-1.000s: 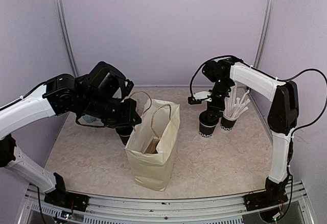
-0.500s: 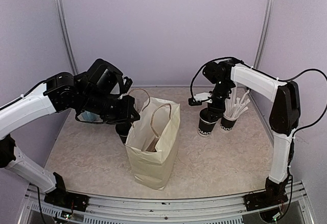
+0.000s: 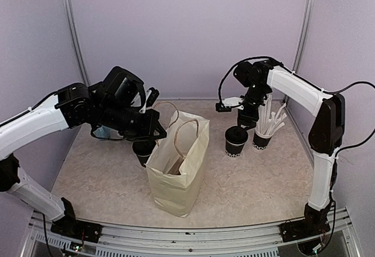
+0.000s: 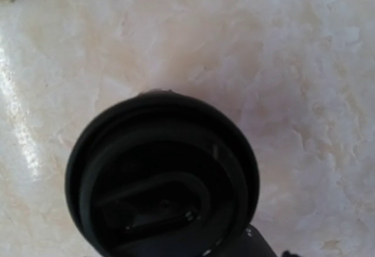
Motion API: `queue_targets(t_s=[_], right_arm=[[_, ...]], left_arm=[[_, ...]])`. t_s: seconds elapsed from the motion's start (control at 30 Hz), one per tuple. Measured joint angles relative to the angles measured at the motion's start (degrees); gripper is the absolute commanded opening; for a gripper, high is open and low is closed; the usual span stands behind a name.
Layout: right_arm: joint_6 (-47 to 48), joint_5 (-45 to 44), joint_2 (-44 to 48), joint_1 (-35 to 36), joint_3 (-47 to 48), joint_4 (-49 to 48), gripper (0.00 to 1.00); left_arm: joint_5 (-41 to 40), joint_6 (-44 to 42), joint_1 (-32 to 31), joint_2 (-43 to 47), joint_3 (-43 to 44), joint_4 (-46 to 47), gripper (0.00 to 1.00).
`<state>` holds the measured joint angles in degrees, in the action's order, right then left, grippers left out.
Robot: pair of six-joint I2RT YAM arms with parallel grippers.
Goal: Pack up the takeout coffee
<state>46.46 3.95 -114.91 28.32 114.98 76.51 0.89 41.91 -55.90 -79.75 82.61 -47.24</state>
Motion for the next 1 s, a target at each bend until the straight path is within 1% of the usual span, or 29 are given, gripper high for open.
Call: queue_targets(t_s=[0.17,0.3,0.8,1.0], right_arm=[[0.42,0.0,-1.88,0.0,0.0,0.42,0.78],[0.76,0.35,-3.69,0.0,0.28,0.66,0.8],[1.44,1.79,-4.57,0.0,0.39,1.2,0.77],[1.25,1.81,-4.74,0.0,0.59,1.2,0.79]], left_arm=[[1.73,-1.55,0.0,-0.98,0.0,1.01,0.0],[2.54,-2.29,0.0,-1.33,0.0,1.62,0.0],[3.85,-3.15,0.68,-1.55,-0.35,2.91,0.0],[4.48,-3.48,0.87,-1.66,-0.39,3.15,0.0]])
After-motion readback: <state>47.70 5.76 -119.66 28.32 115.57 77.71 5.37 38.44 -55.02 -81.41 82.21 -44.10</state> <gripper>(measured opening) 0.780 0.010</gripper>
